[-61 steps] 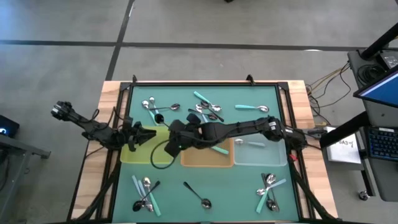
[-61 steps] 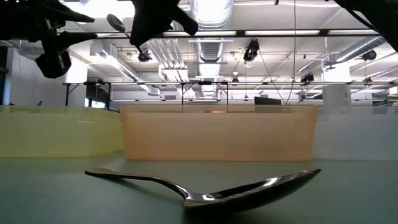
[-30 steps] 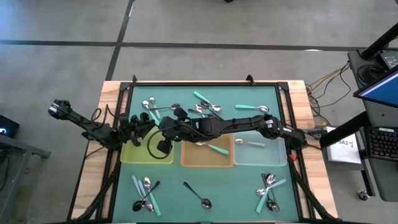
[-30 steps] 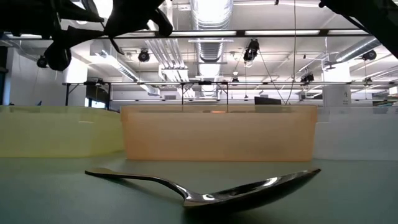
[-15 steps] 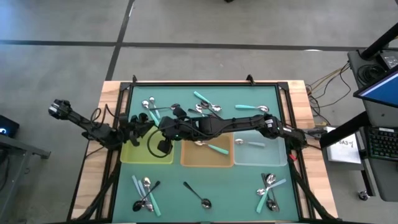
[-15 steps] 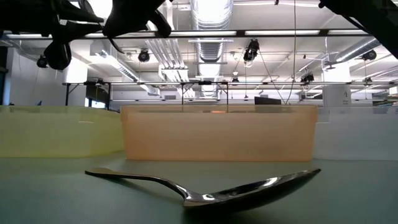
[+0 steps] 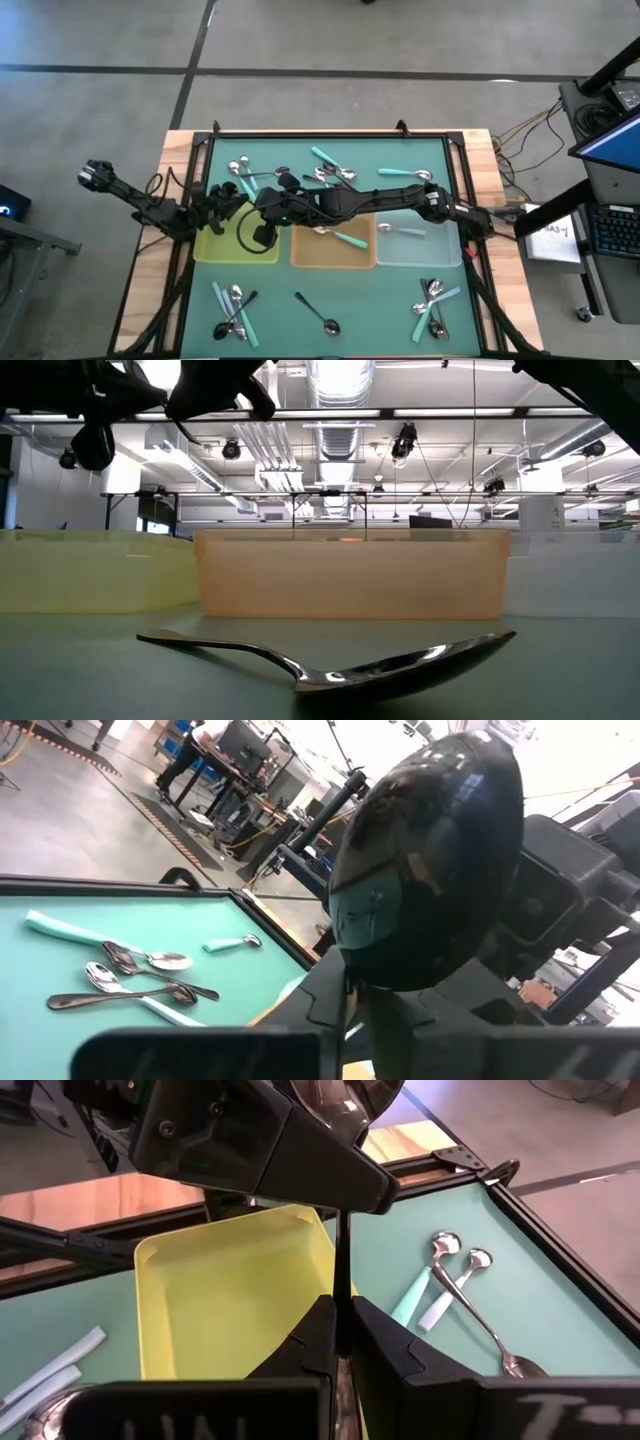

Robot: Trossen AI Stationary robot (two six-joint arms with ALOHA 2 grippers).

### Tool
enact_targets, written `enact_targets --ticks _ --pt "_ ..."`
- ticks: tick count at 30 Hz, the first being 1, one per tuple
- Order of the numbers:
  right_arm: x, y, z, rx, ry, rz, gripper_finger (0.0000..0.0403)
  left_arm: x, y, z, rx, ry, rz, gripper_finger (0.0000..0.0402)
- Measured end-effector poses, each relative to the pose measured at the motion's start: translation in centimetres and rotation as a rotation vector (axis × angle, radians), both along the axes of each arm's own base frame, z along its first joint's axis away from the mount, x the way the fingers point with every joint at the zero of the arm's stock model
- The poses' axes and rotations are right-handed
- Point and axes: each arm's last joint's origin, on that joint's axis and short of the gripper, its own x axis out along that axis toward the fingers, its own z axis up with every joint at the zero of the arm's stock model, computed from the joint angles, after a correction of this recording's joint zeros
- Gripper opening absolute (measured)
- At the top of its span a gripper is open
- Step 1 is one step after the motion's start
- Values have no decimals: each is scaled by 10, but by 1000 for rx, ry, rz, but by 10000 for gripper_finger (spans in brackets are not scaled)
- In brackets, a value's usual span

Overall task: Sort silverware by color (type)
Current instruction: Put the black spoon into the yellow bin

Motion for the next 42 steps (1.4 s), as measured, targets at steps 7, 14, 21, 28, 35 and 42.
enact_targets --ticks 7,14,21,28,35,42 --pt "-7 0 2 49 46 -19 29 0 0 -1 3 6 2 2" --pt "-43 -5 32 68 172 -53 106 -2 2 -6 30 70 53 0" --pt "-101 -5 54 186 404 -207 151 -7 0 -31 -60 280 -141 0" --pt "-133 30 46 361 651 -252 145 -34 9 -22 -141 748 -206 0" --pt "-139 83 28 477 754 -186 127 -51 16 28 -84 916 -249 0" --pt "-150 113 -3 524 870 -293 118 -44 9 30 -27 1134 -333 4"
